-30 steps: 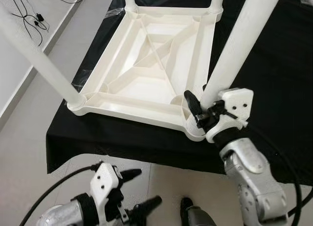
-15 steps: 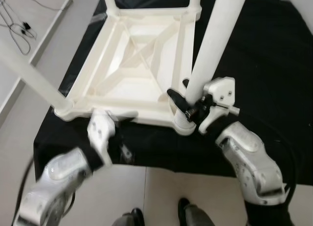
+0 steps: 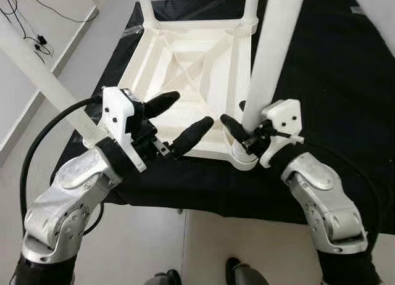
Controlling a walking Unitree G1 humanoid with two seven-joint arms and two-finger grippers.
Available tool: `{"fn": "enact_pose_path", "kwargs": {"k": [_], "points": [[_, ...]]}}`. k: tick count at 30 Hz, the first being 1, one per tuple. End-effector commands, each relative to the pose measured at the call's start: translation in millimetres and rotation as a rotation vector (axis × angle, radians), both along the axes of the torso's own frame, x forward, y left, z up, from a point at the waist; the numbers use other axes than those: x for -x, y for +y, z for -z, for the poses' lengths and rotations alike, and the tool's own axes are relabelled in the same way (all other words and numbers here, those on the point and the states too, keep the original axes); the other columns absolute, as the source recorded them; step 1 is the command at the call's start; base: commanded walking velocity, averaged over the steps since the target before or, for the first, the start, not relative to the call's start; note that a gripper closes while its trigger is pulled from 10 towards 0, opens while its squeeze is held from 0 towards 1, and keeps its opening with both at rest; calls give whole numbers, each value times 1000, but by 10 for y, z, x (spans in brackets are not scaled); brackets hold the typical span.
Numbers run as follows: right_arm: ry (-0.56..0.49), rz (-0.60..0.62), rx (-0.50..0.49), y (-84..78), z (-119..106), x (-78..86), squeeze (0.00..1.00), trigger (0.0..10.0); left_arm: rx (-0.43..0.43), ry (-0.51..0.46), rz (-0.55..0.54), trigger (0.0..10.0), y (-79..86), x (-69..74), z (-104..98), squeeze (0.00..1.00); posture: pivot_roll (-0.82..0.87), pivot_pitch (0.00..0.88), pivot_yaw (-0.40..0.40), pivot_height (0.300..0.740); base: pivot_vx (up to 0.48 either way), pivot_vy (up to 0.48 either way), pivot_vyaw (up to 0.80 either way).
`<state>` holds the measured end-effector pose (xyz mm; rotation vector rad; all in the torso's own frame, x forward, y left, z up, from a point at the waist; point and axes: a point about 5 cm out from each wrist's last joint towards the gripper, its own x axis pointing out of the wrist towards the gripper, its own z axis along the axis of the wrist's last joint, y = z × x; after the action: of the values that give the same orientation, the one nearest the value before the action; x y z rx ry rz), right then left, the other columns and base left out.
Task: Building children table
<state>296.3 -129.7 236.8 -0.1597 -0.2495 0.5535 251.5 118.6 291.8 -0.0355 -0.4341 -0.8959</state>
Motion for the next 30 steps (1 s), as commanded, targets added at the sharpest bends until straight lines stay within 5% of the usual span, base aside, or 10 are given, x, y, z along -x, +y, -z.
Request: {"fn": "enact_pose_path", "kwargs": {"k": [1, 12, 13, 24, 25, 26, 29, 30], "points": [[53, -45, 7, 89, 132, 14, 0, 10000, 1, 29, 25, 10000, -16, -6, 30, 0, -47, 196, 75, 740, 0, 0, 0], [96, -64, 25, 196, 290, 53, 0, 10000, -15, 56, 181, 10000, -189, -38, -26, 0, -46, 196, 82, 740, 0, 0, 0], [100, -79, 19, 255, 308, 66, 0, 10000, -11, 46, 263, 10000, -310, -105, -101, 1000, -51, 196, 85, 740, 0, 0, 0], [90, -111, 5, 335, 285, 86, 0, 10000, -83, -40, 234, 10000, -498, -414, -383, 1000, -52, 197, 93, 740, 0, 0, 0], [87, -118, 1, 353, 279, 93, 0, 10000, -103, -48, 232, 10000, -551, -481, -441, 357, -52, 199, 102, 740, 0, 0, 0], [84, -123, -3, 368, 275, 100, 0, 10000, -118, -55, 234, 10000, -603, -526, -493, 0, -53, 200, 103, 740, 0, 0, 0], [82, -128, -5, 391, 278, 110, 0, 10000, -127, -64, 264, 10000, -680, -550, -564, 0, -56, 202, 109, 740, 0, 0, 0], [83, -127, -4, 396, 283, 114, 0, 10000, -118, -61, 285, 0, -707, -539, -586, 0, -57, 205, 111, 740, 0, 0, 0]]}}
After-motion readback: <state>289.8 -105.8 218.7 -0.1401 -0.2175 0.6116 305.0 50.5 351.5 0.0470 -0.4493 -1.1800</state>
